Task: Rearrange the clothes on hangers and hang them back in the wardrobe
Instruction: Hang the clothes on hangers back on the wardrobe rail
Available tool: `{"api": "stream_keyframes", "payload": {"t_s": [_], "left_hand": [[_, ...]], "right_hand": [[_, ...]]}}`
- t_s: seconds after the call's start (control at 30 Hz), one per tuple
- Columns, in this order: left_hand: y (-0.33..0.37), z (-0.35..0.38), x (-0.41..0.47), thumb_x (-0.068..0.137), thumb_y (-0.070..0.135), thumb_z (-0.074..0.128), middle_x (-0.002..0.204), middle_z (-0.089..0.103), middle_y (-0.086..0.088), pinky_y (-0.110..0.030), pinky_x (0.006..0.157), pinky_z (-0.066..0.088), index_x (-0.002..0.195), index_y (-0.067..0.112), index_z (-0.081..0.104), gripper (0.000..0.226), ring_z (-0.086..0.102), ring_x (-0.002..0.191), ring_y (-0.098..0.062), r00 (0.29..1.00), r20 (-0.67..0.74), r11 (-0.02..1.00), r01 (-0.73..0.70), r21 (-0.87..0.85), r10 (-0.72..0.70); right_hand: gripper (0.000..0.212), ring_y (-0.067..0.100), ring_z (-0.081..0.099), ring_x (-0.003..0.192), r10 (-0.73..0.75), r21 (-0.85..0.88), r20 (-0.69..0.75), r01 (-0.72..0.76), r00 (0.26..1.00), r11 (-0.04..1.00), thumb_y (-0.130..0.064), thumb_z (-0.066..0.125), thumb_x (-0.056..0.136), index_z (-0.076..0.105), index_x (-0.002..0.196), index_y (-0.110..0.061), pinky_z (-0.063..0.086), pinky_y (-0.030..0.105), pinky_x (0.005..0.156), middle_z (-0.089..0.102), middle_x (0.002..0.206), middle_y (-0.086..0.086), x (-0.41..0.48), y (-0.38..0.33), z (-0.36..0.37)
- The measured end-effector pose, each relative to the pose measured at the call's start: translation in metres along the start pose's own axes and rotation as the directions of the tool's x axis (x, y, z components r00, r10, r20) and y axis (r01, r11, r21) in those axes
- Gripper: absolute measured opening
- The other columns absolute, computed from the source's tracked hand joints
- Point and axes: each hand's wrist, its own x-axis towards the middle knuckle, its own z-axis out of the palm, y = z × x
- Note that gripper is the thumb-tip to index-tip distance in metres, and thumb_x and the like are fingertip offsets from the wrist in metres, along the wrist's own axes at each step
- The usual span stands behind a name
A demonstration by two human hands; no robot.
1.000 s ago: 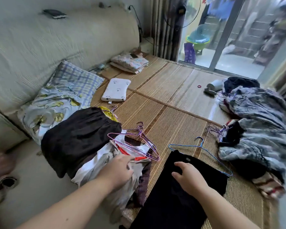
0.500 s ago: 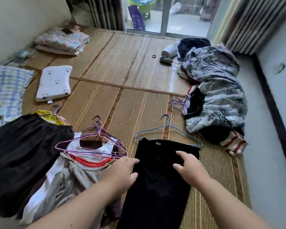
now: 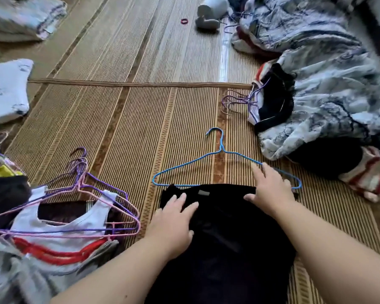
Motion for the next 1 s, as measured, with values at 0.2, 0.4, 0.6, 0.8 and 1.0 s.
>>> {"api": "stream_keyframes", "payload": {"t_s": [0.2,0.4,0.6,0.8,1.0], "left_hand": [[-0.003,0.035,0.035,0.087,0.043,0.054,0.159,-0.009,-0.001,-0.044,0.117,0.018,0.150,0.034,0.000,0.083,-0.003,0.147,-0.021,0.992,0.130,0.994,-0.018,0.104,0.004],[-0.005,0.030,0.040,0.086,0.033,0.051,0.160,-0.004,-0.001,-0.042,0.115,0.022,0.149,0.037,0.003,0.080,0.003,0.147,-0.021,0.972,0.235,0.996,0.003,0.091,-0.025],[-0.011,-0.011,0.003,0.089,0.031,0.048,0.160,-0.002,0.000,-0.043,0.116,0.023,0.149,0.035,0.012,0.071,0.007,0.147,-0.021,0.950,0.303,0.997,0.067,0.043,-0.077],[-0.009,-0.060,-0.061,0.088,0.033,0.052,0.158,0.015,0.005,-0.038,0.116,0.025,0.147,0.034,0.026,0.064,0.021,0.144,-0.015,0.992,0.099,0.993,0.082,-0.090,-0.073],[0.025,-0.147,-0.128,0.088,0.026,0.055,0.141,0.042,0.006,-0.028,0.112,0.027,0.141,0.025,0.038,0.056,0.037,0.133,-0.011,0.950,-0.311,0.958,-0.111,-0.265,0.024]], "right_hand": [[0.134,0.031,0.005,0.144,0.056,-0.042,0.073,-0.053,0.996,0.998,-0.065,0.076,0.056,-0.016,0.147,-0.027,0.009,0.063,0.110,0.000,0.157,0.007,0.047,0.005,0.013],[0.134,0.034,0.028,0.131,0.045,-0.095,0.040,-0.041,0.998,0.995,-0.066,0.079,0.049,-0.005,0.147,-0.034,0.019,0.055,0.109,0.026,0.140,0.015,0.046,0.005,0.007],[0.032,0.029,0.058,0.087,-0.041,0.348,-0.047,0.055,0.998,0.936,-0.047,0.052,0.089,0.062,0.106,-0.022,0.050,0.041,0.080,0.059,0.087,0.010,0.024,0.026,-0.028],[0.016,0.030,0.057,0.074,-0.210,0.550,-0.009,0.180,0.978,0.815,-0.026,0.058,0.092,0.067,0.084,-0.015,0.044,0.036,0.072,0.063,0.077,0.015,-0.050,0.019,-0.085],[0.018,0.005,0.050,0.059,-0.281,0.618,-0.108,0.286,0.954,0.733,-0.027,0.064,0.088,0.068,0.071,-0.033,0.038,0.014,0.059,0.062,0.063,-0.010,-0.138,-0.007,-0.148]]}}
